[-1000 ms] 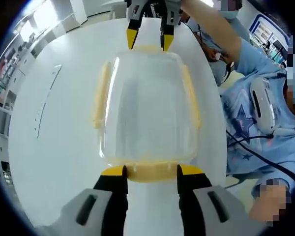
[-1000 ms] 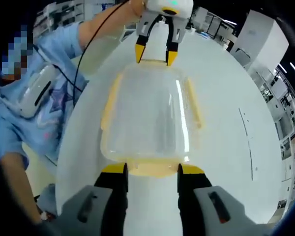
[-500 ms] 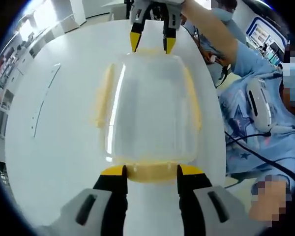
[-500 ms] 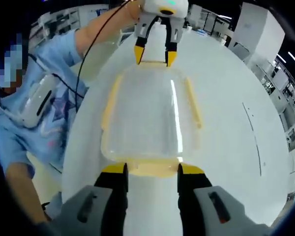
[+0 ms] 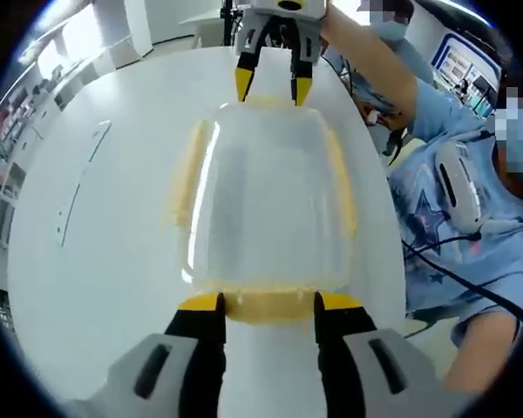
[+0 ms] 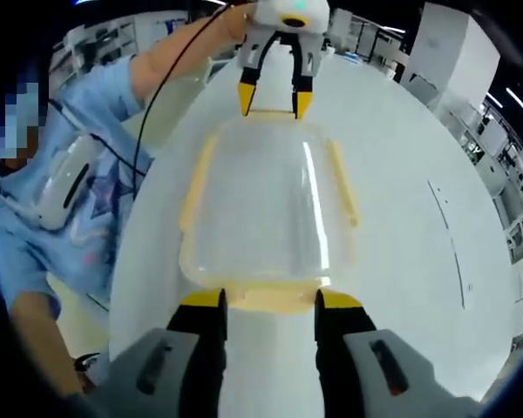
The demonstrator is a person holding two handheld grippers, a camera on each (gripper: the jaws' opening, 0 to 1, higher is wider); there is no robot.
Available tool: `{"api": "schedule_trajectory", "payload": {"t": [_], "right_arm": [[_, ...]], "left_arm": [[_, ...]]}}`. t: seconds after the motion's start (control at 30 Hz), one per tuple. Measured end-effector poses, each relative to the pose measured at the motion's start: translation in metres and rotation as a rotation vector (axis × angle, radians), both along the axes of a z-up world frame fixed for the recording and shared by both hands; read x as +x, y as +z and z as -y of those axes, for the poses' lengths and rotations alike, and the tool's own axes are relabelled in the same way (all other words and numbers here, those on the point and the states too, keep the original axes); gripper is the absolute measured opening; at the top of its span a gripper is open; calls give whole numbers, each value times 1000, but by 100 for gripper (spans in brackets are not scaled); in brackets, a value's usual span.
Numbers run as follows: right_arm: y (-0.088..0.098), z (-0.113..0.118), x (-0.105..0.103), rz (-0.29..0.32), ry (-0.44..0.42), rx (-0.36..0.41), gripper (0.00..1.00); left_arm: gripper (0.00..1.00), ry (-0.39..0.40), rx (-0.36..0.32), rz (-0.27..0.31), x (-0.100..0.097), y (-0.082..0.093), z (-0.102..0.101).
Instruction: Snap each plastic latch of the storage box into its locked position after aligning the lid with the box until every specified latch is closed and the lid sits flush.
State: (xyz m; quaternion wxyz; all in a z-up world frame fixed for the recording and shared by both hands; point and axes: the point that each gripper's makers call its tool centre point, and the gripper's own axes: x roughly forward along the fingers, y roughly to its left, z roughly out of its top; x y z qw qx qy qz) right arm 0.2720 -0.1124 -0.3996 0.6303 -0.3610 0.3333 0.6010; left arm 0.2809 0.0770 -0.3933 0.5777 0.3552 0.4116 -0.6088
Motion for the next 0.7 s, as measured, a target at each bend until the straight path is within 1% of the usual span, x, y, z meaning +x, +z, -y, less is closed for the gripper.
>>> {"api": "schedule_trajectory", "payload": {"t": [0.2,0.33,0.43,0.5,0.6,0.7], "right_arm": [[-1,1,-2,-1,-5,20,38],[-1,1,-1,-1,-5,21,39],[-1,2,-1,-2,-5,20,39],[-1,3,-2,9,7,30,39],[-2,3,-4,20,14,44,40],[-2,1,-6,30,17,55,40]], "left_arm": [[40,-2,5,-4,-1,0,1],[40,5,24,-20,0,-1,2],[43,10,28,-13,1,-1,2],[44,7,28,-4,2,-1,2],[43,20,40,-18,0,-2,2],[43,24,53,-17,0,-2,1]]}}
